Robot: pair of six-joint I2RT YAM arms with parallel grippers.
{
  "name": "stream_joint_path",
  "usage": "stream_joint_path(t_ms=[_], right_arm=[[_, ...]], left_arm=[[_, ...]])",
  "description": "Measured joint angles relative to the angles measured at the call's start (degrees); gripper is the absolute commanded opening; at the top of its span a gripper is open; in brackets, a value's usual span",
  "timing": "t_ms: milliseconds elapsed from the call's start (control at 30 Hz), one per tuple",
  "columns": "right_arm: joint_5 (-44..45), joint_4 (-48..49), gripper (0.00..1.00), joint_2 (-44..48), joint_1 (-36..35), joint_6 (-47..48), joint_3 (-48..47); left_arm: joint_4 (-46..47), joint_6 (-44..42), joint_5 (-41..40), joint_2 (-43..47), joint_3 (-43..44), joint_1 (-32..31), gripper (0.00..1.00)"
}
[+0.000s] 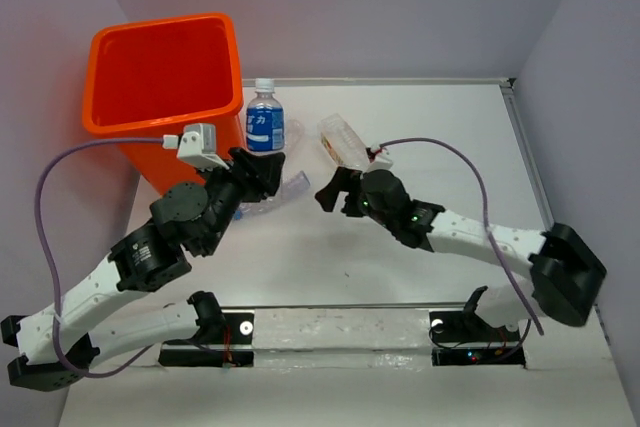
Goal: Put the plastic bottles in the bin
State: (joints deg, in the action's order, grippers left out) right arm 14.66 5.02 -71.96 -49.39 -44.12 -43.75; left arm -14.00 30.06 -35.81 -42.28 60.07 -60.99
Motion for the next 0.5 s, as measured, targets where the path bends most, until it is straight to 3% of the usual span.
stream_joint_path(t_ms=[233,500], right_arm=[[5.7,4.9,1.0,-23.1,-2.1,-8.9,-14.6],[8.9,1.6,0.95,-38.8,-2.0,-15.0,-30.3]], left_arm=[[-1.8,-5.7,-6.3,-1.8,11.0,2.6,0.42],[0.0,-12.6,-9.3,-6.3,20.9,10.8,0.41]])
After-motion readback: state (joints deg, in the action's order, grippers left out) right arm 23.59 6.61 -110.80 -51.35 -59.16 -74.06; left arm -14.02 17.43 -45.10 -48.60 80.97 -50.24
